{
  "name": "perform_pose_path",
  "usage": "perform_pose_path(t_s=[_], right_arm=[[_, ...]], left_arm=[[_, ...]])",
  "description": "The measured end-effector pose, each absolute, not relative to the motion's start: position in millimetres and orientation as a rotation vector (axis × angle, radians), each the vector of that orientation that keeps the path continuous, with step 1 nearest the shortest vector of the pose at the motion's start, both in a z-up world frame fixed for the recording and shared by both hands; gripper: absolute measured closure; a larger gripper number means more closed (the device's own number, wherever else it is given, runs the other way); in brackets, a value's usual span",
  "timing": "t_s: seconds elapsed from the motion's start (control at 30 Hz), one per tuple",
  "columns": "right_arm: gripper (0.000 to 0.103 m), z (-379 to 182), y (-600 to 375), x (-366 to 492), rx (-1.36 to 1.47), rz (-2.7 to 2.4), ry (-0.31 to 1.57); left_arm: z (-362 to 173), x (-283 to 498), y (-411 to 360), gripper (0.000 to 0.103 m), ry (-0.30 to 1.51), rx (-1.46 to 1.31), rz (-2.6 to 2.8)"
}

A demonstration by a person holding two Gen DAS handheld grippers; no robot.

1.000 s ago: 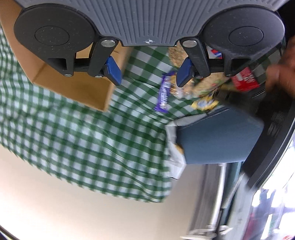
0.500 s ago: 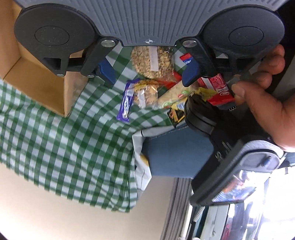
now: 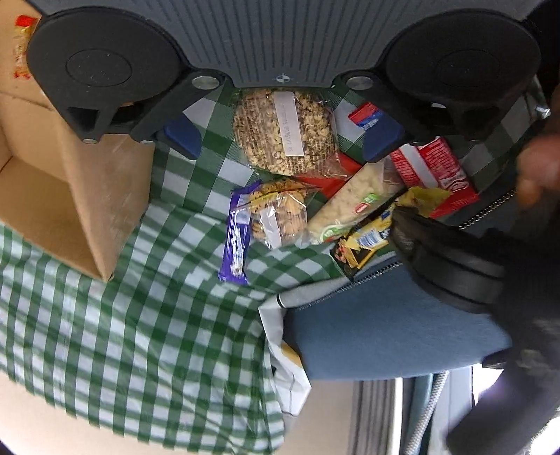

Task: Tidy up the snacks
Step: 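Grasp the round nut cake bag with the right tool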

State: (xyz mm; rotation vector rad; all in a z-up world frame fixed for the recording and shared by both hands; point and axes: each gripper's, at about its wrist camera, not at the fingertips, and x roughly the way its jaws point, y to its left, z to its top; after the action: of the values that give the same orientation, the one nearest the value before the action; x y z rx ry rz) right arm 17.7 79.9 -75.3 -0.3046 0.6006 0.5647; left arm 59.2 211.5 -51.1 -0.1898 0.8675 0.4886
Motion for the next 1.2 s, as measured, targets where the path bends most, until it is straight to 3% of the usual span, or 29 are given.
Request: perform_pose_path(t_s=[0.27, 0.3, 0.37, 0.47, 0.87, 1.2], right_arm=[[0.001, -113.7, 89.2, 52.9, -0.27, 0.54, 0.791], [0.003, -117.5, 88.2, 54.1, -0.26, 0.538, 0.804], [0.019, -118.9, 82.0, 55.0, -0.211, 0.54, 0.807], [0.022, -112.9, 79.2, 51.6, -0.222, 0.517, 0.788], [0.022, -60.2, 57.8, -6.4, -0.24, 0.628, 0.644], [0.022, 5.1, 15.5, -39.7, -0.225, 0.731, 0.524]], left_arm=[[-50.3, 59.0, 212.4, 0.091, 0.862, -0.191, 0.488], [-50.1, 58.8, 212.2, 0.091, 0.862, -0.191, 0.487], [-49.6, 59.0, 210.8, 0.091, 0.861, -0.181, 0.486], [-50.3, 60.5, 208.7, 0.091, 0.865, -0.169, 0.483], [-30.1, 49.4, 204.6, 0.091, 0.803, -0.17, 0.486], [-5.6, 38.1, 190.9, 0.097, 0.751, -0.137, 0.465]])
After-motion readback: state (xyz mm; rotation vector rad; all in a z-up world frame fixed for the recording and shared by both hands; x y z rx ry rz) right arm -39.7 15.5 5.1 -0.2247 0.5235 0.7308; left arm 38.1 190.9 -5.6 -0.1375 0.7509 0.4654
